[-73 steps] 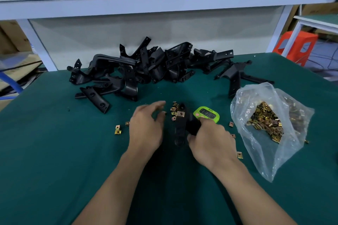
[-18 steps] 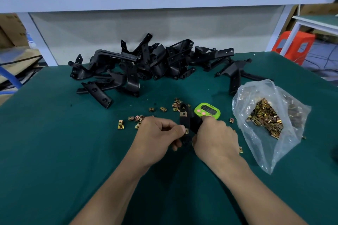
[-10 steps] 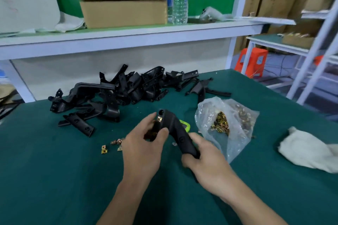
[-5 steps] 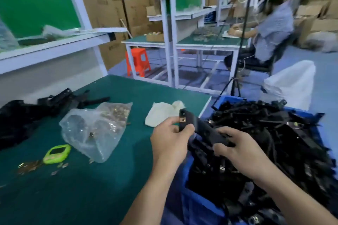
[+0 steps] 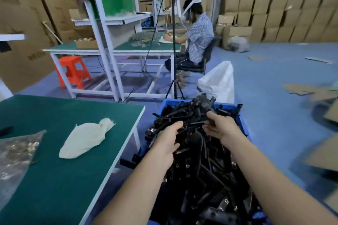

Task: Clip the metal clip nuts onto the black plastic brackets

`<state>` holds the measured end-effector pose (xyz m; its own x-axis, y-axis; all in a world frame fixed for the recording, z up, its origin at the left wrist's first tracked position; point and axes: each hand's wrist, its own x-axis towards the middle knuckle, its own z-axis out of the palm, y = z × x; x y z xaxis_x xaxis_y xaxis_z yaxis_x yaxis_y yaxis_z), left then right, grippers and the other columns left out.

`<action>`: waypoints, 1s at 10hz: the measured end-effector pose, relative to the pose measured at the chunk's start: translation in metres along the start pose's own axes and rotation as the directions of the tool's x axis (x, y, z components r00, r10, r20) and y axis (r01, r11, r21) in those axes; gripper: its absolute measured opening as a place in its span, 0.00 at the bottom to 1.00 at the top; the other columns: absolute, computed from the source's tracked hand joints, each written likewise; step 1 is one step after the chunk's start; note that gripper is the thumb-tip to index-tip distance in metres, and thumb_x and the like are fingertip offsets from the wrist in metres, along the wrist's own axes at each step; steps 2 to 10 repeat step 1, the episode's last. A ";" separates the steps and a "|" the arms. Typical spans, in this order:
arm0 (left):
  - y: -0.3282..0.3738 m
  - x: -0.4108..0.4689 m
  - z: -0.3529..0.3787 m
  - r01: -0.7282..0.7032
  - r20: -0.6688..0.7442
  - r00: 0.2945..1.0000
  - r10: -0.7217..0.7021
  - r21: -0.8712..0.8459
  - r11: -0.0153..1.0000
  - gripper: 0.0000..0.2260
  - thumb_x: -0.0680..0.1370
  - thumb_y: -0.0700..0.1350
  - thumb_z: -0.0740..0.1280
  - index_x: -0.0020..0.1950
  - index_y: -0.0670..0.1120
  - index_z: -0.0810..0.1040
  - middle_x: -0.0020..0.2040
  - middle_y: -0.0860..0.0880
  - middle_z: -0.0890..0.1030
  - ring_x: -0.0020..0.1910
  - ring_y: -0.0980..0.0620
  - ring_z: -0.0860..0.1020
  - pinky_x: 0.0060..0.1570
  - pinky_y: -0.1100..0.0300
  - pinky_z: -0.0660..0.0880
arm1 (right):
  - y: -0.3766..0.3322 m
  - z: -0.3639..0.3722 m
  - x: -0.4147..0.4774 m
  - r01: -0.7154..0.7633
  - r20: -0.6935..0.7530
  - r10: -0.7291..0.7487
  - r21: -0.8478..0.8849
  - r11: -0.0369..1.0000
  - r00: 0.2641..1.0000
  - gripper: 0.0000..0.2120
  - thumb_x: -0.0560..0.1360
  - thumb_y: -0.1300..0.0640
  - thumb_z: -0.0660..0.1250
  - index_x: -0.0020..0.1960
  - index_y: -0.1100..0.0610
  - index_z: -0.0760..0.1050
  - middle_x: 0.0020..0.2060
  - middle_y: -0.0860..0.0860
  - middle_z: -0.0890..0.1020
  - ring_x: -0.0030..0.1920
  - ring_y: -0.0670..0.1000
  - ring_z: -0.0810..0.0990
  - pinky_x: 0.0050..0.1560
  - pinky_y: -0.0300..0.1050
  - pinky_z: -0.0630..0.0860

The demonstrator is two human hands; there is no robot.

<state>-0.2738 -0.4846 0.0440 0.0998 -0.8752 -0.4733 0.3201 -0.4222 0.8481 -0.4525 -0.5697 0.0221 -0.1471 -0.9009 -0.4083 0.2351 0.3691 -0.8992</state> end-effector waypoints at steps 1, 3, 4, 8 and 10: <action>0.003 0.008 -0.008 -0.011 -0.050 0.999 0.011 0.009 1.000 0.26 0.79 0.53 0.73 0.75 0.49 0.73 0.76 0.47 0.72 0.75 0.45 0.69 0.72 0.49 0.70 | 0.007 0.020 0.005 -0.042 0.028 0.046 -0.133 0.990 0.999 0.12 0.78 0.53 0.73 0.52 0.61 0.77 0.40 0.60 0.86 0.32 0.54 0.86 0.29 0.40 0.79; 0.003 0.008 -0.008 -0.011 -0.050 0.999 0.011 0.009 1.000 0.26 0.79 0.53 0.73 0.75 0.49 0.73 0.76 0.47 0.72 0.75 0.45 0.69 0.72 0.49 0.70 | 0.007 0.020 0.005 -0.042 0.028 0.046 -0.133 0.990 0.999 0.12 0.78 0.53 0.73 0.52 0.61 0.77 0.40 0.60 0.86 0.32 0.54 0.86 0.29 0.40 0.79; 0.003 0.008 -0.008 -0.011 -0.050 0.999 0.011 0.009 1.000 0.26 0.79 0.53 0.73 0.75 0.49 0.73 0.76 0.47 0.72 0.75 0.45 0.69 0.72 0.49 0.70 | 0.007 0.020 0.005 -0.042 0.028 0.046 -0.133 0.990 0.999 0.12 0.78 0.53 0.73 0.52 0.61 0.77 0.40 0.60 0.86 0.32 0.54 0.86 0.29 0.40 0.79; 0.003 0.008 -0.008 -0.011 -0.050 0.999 0.011 0.009 1.000 0.26 0.79 0.53 0.73 0.75 0.49 0.73 0.76 0.47 0.72 0.75 0.45 0.69 0.72 0.49 0.70 | 0.007 0.020 0.005 -0.042 0.028 0.046 -0.133 0.990 0.999 0.12 0.78 0.53 0.73 0.52 0.61 0.77 0.40 0.60 0.86 0.32 0.54 0.86 0.29 0.40 0.79; 0.003 0.008 -0.008 -0.011 -0.050 0.999 0.011 0.009 1.000 0.26 0.79 0.53 0.73 0.75 0.49 0.73 0.76 0.47 0.72 0.75 0.45 0.69 0.72 0.49 0.70 | 0.007 0.020 0.005 -0.042 0.028 0.046 -0.133 0.990 0.999 0.12 0.78 0.53 0.73 0.52 0.61 0.77 0.40 0.60 0.86 0.32 0.54 0.86 0.29 0.40 0.79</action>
